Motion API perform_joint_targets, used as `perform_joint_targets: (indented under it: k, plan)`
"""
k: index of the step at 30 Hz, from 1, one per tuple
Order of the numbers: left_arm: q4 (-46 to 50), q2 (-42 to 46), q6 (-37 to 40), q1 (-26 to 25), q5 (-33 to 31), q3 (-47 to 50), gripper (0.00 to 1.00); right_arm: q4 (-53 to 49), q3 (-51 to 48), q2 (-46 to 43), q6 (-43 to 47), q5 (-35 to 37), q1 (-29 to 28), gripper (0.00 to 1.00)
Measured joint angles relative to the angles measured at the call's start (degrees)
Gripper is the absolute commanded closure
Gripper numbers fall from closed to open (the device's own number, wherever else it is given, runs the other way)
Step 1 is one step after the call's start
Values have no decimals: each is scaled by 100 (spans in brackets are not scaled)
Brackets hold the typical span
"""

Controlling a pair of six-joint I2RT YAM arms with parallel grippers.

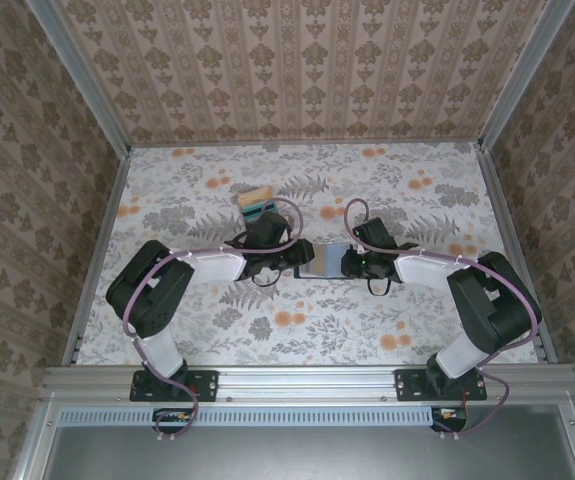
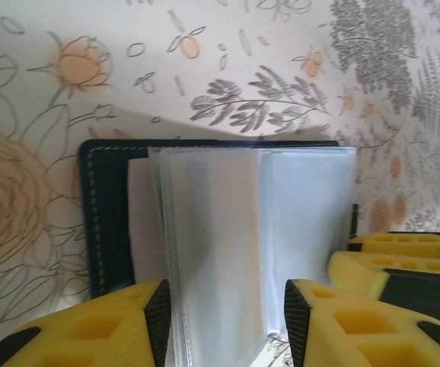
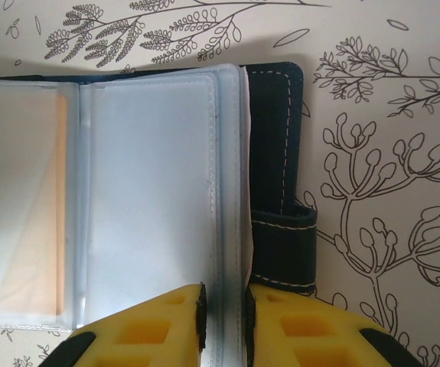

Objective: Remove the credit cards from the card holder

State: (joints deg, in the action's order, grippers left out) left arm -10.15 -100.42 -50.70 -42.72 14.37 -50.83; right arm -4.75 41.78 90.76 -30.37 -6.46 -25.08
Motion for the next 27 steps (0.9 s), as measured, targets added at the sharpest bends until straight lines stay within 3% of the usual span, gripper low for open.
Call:
perform_joint_targets:
  k: [27]
  plan:
    - [201, -317, 98, 0, 85, -188, 53, -2, 0, 7, 0, -2, 0, 77]
